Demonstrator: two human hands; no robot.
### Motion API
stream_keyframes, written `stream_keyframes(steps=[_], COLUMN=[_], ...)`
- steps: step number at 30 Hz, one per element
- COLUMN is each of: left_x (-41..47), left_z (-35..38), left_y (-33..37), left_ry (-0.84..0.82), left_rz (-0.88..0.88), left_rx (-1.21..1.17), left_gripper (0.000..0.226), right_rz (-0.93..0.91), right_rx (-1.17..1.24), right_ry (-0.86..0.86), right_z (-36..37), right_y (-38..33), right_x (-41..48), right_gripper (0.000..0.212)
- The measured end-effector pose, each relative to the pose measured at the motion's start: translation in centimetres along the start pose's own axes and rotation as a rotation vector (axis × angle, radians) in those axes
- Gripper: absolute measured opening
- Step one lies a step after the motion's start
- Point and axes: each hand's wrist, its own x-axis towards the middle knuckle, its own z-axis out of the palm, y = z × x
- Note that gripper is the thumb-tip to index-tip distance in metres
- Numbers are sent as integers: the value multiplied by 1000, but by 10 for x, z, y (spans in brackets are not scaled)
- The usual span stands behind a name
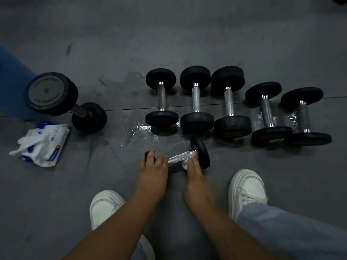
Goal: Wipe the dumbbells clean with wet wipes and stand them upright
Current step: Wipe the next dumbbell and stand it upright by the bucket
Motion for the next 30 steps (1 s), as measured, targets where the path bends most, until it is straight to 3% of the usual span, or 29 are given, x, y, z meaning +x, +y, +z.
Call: stream_keyframes(steps=[4,8,9,11,13,14,16,21,30], left_x=[3,1,2,5,5,3,-1,-1,0], left_z=[3,3,2,2,3,5,6,5,8], left_y=[-5,-3,-3,-5,-6,-5,-3,-1,-2], left_ry=[-6,-25,-21,-18,-24,-24,-5,-4,7], left_rz=[17,19,18,13,21,22,17,12,4], left_rx=[-9,-10,-6,-4,3,12,20,30,23], left_gripper=[55,57,56,54,54,54,55,56,55], right_rz=[6,-83,-51,322,777,888,947,851,864], right_rx=[43,198,345,932,1685,1939,2134,2328,2192], right_ry=[69,189,293,455,389,312,174,22,10], right_z=[-3,-3,3,16,24,26,18,-1,-2], right_y=[-9,-1,3,2,-3,-4,-5,-18,-34], right_x=[36,41,30,11,18,27,50,54,50], right_gripper=[94,58,46,30,22,22,23,23,24])
